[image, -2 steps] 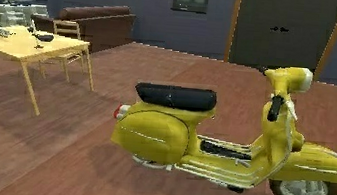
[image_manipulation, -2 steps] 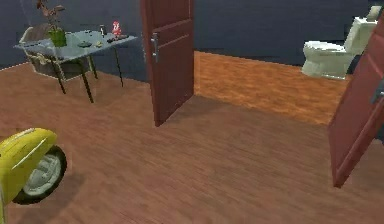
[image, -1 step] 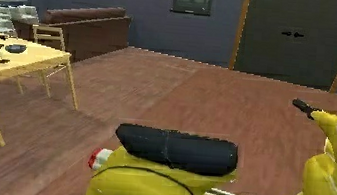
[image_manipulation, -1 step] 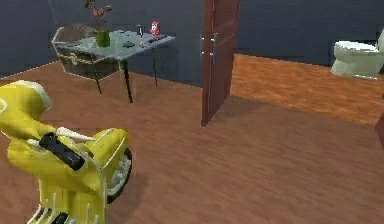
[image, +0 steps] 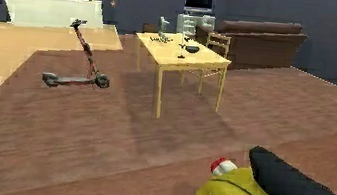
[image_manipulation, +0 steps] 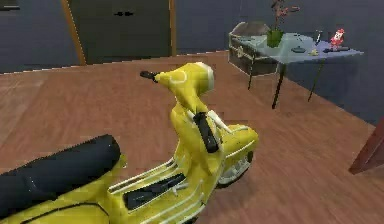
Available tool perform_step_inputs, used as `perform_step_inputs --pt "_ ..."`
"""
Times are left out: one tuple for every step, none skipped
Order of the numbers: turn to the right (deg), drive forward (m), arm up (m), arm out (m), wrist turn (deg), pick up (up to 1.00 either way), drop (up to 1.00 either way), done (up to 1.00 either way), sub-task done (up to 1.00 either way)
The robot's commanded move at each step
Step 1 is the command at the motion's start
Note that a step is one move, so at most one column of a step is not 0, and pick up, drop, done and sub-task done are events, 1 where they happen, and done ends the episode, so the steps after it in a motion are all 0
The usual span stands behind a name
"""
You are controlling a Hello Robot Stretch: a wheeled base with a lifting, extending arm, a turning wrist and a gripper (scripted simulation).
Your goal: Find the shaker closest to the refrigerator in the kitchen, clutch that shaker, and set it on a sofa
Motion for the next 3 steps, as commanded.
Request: perform_step_inputs --pt "-45.0 0.0 0.0 0.0 0.0 0.0 0.0 0.0 0.0" --pt "-15.0 0.0 0.0 0.0 0.0 0.0 0.0 0.0 0.0" --pt "0.0 0.5 0.0 0.0 0.0 0.0 0.0 0.0 0.0"
